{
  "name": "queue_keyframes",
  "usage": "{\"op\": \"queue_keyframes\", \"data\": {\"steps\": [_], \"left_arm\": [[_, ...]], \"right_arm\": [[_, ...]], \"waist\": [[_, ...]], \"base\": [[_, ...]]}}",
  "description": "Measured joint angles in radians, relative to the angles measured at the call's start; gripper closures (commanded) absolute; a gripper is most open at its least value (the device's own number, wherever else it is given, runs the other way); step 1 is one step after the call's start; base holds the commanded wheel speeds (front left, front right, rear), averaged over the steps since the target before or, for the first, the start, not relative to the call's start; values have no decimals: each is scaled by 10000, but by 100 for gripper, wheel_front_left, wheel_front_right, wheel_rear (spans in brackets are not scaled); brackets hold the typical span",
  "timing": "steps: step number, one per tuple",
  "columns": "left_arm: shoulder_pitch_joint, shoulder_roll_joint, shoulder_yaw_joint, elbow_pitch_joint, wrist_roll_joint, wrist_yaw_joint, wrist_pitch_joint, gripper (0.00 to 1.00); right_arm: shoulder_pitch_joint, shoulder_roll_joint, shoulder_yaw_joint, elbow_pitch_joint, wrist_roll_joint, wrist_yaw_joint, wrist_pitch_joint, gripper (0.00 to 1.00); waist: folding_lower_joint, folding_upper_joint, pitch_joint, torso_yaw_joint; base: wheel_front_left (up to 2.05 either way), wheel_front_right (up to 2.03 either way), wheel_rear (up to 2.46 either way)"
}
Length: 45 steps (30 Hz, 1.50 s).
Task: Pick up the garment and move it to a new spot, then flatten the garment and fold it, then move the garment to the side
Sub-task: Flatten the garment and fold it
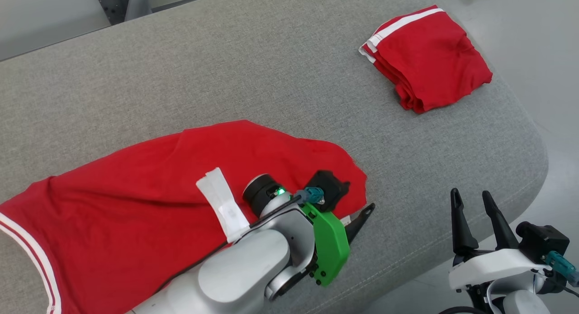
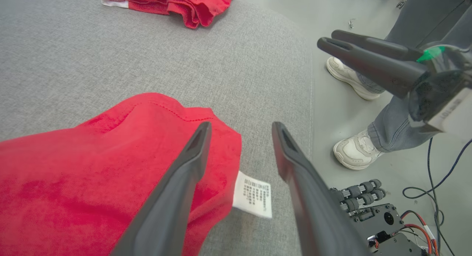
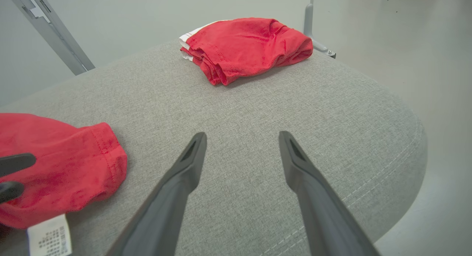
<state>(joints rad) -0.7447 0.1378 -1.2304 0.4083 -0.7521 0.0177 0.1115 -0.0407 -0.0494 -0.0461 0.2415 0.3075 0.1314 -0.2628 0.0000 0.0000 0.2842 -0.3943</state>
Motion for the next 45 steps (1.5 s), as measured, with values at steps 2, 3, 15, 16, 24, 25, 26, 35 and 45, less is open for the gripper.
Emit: {"op": "queue_keyframes", "data": {"steps": [2,3,15,16,24,25,26,35,45], "left_arm": [[-20,-35,268,-184,-136,0,-190,0],[-57,-23,428,-366,-232,4,-247,0],[-961,3766,1605,-1856,-437,700,1446,0],[-1095,4046,1501,-1760,-412,523,1791,0],[-2167,5344,1260,-757,-1053,-1221,3348,0],[-2209,5405,1166,-721,-1156,-1331,3417,0],[-2242,5446,1078,-627,-1223,-1394,3450,0],[-1906,6190,111,-414,-2569,-1467,3179,0],[-2536,6594,-311,-709,-3312,-1469,2633,100]], "right_arm": [[9,-2,-86,-4,0,0,0,0],[19,-4,-123,-8,0,0,0,0],[137,-2,-194,-19,-19,0,0,0],[130,-4,-159,-17,-42,0,0,0],[-209,4,109,29,-121,0,0,0],[-253,0,155,31,-121,0,2,0],[-282,-2,213,31,-121,0,0,0],[-355,0,589,140,-4,0,0,0],[-334,-2,577,196,111,0,0,0]], "waist": [[0,0,23,29],[0,0,30,54],[0,0,-24,521],[0,0,-16,563],[0,0,166,537],[0,0,187,500],[0,0,210,458],[0,0,350,-103],[0,0,420,-308]], "base": [[0,0,0],[0,0,0],[0,0,0],[0,0,0],[0,0,0],[0,0,0],[0,0,0],[0,0,0],[0,0,0]]}}
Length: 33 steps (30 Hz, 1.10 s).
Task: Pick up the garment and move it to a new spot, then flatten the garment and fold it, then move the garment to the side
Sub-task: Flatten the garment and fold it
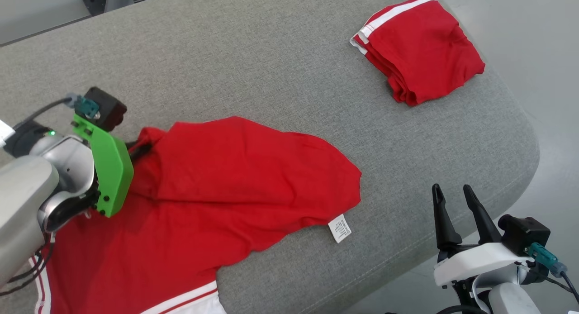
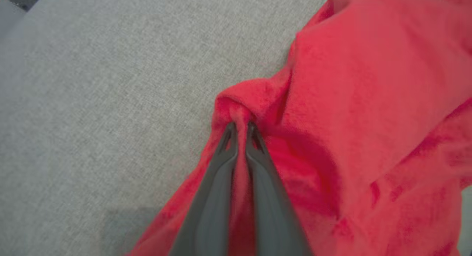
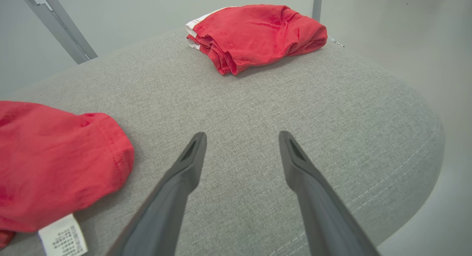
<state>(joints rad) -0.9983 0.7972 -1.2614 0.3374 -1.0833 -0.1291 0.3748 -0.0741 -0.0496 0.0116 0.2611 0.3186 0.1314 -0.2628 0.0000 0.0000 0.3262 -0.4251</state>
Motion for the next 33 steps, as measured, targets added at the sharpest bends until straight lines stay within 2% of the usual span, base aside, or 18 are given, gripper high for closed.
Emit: {"op": "queue_keyframes", "data": {"steps": [5,12,17,25,30,33], "left_arm": [[-745,-265,-31,134,109,0,-686,100],[-1544,-391,-132,554,476,-2,-1070,100],[-2053,-437,-161,1237,1045,-23,-1593,100],[-2505,-694,-186,2529,2157,-27,-2991,100],[-2516,-978,-203,3206,2357,-27,-3630,100],[-2500,-1145,-199,3616,2274,-27,-3613,100]], "right_arm": [[-34,0,67,31,40,0,0,0],[-137,2,42,25,40,0,2,0],[-133,2,21,25,42,0,0,0],[-133,0,29,19,61,0,0,0],[-135,0,-36,19,54,0,0,0],[-136,0,-75,15,21,0,0,0]], "waist": [[0,0,-62,35],[0,0,-50,-36],[0,0,-21,-116],[0,0,50,-195],[0,0,61,-174],[0,0,50,-119]], "base": [[0,0,0],[0,0,0],[0,0,0],[0,0,0],[0,0,0],[0,0,0]]}}
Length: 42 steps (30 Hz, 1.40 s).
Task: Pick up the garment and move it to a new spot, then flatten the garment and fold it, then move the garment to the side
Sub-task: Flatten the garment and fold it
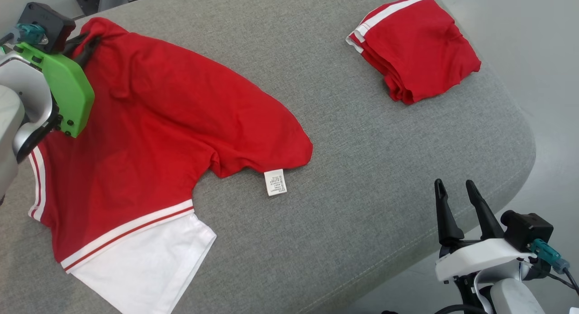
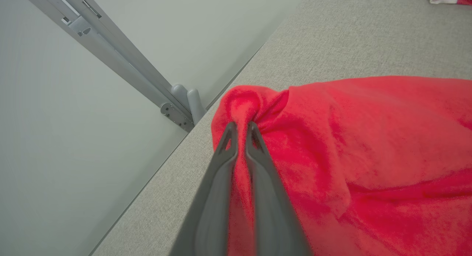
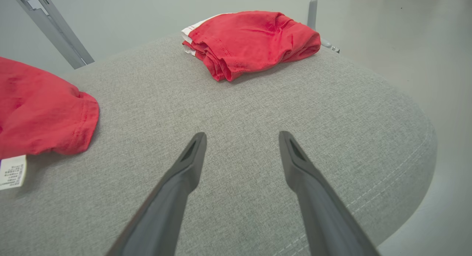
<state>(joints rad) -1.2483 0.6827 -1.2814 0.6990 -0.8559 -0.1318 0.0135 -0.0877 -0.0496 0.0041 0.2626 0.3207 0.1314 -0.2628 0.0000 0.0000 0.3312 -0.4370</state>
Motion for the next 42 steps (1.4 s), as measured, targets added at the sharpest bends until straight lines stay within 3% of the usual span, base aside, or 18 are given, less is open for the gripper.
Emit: {"op": "queue_keyframes", "data": {"steps": [1,2,3,4,8,11,19,23,26,31,35,42], "left_arm": [[41,-81,2,113,-167,0,-10,80],[105,-153,29,217,-330,0,-23,53],[196,-221,59,307,-570,0,35,9],[334,-276,123,349,-880,0,46,0],[928,-518,803,543,-2059,8,-297,0],[1393,-571,1110,186,-2313,453,-842,0],[4020,-734,2098,-2483,-2895,3114,-2650,0],[5666,-656,3106,-4123,-2056,4414,-2746,0],[7198,-746,4263,-5242,-1104,4888,-2777,0],[9723,-1233,5814,-5904,378,4847,-2775,0],[11444,-1910,7348,-6077,1613,4253,-2775,0],[13074,-2849,9338,-5900,2681,2993,-2775,0]], "right_arm": [[0,4,-2,-2,-31,0,0,0],[1,4,-12,2,-63,0,2,0],[4,2,-36,8,-67,0,0,0],[9,2,-61,15,-75,0,2,0],[161,6,-261,8,-201,0,0,0],[351,6,-688,-199,-372,0,2,0],[950,15,-1891,-1126,-1344,0,2,0],[967,0,-2228,-1476,-1701,0,0,0],[965,8,-2332,-1638,-1935,0,0,0],[1132,13,-2211,-1676,-2128,0,0,0],[1458,10,-2013,-1611,-2192,0,0,0],[1661,-36,-1712,-1459,-2280,0,0,0]], "waist": [[0,0,-13,20],[0,0,-32,38],[0,0,-60,60],[0,0,-97,82],[0,0,-353,189],[0,0,-628,315],[-1,0,-1302,1299],[0,0,-1593,2010],[0,0,-1795,2545],[-1,0,-2129,3400],[-1,0,-2480,4149],[-1,0,-3044,4823]], "base": [[0,0,0],[0,0,0],[0,0,0],[0,0,0],[0,0,0],[0,0,0],[0,0,0],[0,0,0],[0,0,0],[0,0,0],[0,0,0],[0,0,0]]}}
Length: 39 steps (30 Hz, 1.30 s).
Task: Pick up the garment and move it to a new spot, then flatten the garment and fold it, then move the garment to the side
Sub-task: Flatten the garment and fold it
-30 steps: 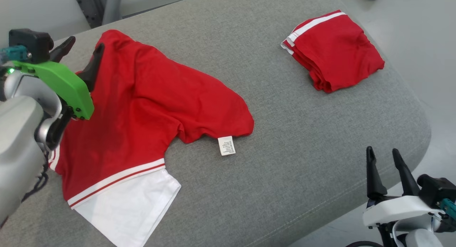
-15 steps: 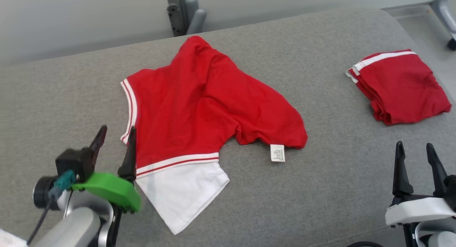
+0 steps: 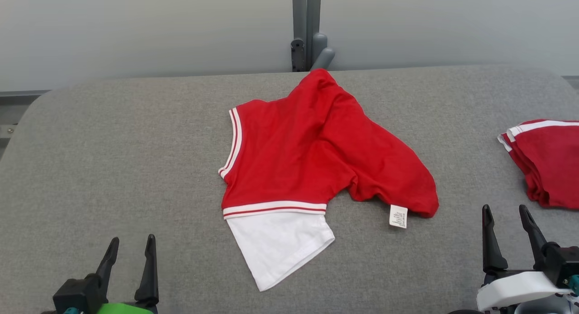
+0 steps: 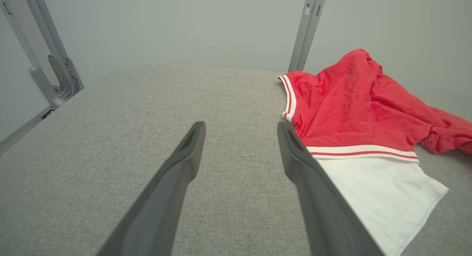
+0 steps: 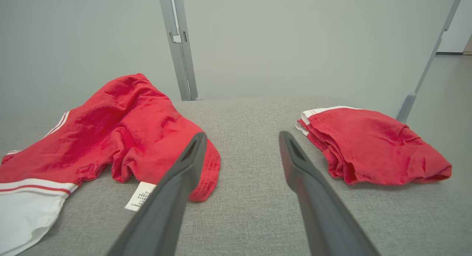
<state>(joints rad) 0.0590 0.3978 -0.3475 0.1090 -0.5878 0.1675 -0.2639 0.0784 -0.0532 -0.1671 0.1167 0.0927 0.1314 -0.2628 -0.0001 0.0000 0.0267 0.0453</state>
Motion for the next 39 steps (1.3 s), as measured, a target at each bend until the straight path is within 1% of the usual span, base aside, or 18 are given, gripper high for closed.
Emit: {"op": "queue_keyframes", "data": {"steps": [1,2,5,10,14,20,25,30,34,39], "left_arm": [[152,-159,268,13,136,-244,0,0],[152,-159,268,13,136,-244,0,0],[486,-512,959,299,558,-976,0,0],[742,-1143,1818,629,1185,-1942,0,0],[751,-1570,2372,823,1778,-2504,0,0],[755,-1868,2767,947,2242,-2817,0,0],[753,-1973,2894,1024,2395,-2911,0,0],[737,-2092,2778,978,2483,-2953,0,0],[724,-2071,2518,895,2449,-2964,0,0],[723,-1906,2410,853,2219,-2964,0,0]], "right_arm": [[5,-23,52,35,0,0,0,0],[5,-23,52,35,0,0,0,0],[35,-59,173,142,0,0,0,0],[199,-54,253,349,6,0,0,0],[199,-46,303,518,15,0,0,0],[198,-35,360,617,33,0,0,0],[179,-15,405,685,33,0,0,0],[172,0,439,727,33,0,0,0],[172,8,464,744,35,0,0,0],[172,13,500,752,73,0,0,0]], "waist": [[0,0,-66,63],[0,0,-66,63],[0,0,-217,224],[0,0,-397,329],[0,0,-454,279],[0,0,-462,147],[0,0,-424,63],[0,0,-393,41],[0,1,-387,34],[0,0,-389,-33]], "base": [[0,0,0],[0,0,0],[0,0,0],[0,0,0],[0,0,0],[0,0,0],[0,0,0],[0,0,0],[0,0,0],[0,0,0]]}}
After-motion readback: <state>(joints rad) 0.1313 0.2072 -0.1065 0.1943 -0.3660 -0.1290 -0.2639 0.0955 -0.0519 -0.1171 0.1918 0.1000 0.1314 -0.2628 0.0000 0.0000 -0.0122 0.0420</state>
